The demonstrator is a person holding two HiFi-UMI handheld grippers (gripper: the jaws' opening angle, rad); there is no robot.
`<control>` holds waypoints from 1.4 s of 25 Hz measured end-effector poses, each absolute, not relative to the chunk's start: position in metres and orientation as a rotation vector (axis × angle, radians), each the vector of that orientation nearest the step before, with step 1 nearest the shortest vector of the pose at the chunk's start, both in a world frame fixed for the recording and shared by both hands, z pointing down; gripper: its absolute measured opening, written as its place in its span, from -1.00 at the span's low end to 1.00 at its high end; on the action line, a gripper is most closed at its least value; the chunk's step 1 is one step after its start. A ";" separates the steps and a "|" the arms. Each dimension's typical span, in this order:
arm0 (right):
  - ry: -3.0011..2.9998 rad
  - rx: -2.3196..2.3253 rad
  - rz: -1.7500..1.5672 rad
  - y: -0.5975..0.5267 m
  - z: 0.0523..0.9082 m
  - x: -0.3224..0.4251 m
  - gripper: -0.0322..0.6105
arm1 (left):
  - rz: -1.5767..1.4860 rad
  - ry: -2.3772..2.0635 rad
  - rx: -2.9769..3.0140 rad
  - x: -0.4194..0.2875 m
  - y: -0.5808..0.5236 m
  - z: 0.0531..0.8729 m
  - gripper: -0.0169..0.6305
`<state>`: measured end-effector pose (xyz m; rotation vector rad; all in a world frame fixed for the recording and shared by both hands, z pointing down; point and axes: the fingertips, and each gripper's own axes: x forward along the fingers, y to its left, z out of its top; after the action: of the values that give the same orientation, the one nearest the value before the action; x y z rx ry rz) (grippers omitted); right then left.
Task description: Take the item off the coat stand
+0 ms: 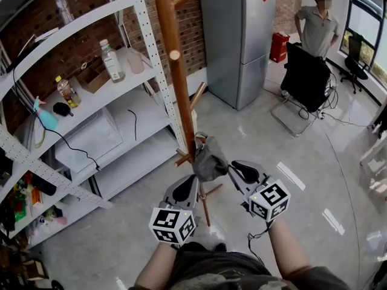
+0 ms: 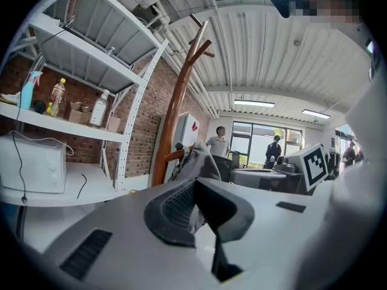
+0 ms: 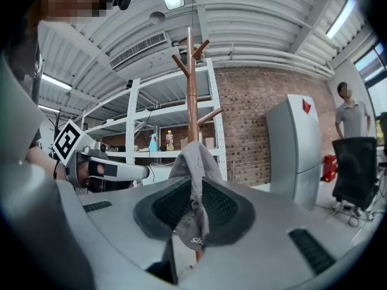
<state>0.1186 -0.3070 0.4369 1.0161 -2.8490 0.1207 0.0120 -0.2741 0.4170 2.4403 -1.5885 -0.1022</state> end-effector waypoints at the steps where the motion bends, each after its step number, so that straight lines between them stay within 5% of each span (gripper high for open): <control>1: -2.849 1.011 0.126 -0.307 0.436 0.116 -0.78 | -0.100 -1.589 2.439 0.011 -0.274 0.417 -0.93; 9: -2.825 1.045 0.169 -0.315 0.438 0.107 -0.78 | -0.065 -1.547 2.445 0.004 -0.285 0.424 -0.93; 20: -2.767 0.990 0.087 -0.326 0.433 0.084 -0.46 | -0.056 -1.511 2.471 -0.002 -0.303 0.418 -0.92; 35: -2.747 0.971 0.003 -0.338 0.427 0.069 -0.47 | -0.064 -1.468 2.477 -0.004 -0.321 0.420 -0.93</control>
<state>0.0693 -0.3384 0.4272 0.9711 -2.7475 0.0026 -0.0039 -0.3211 0.4202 2.4768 -1.4681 -0.0644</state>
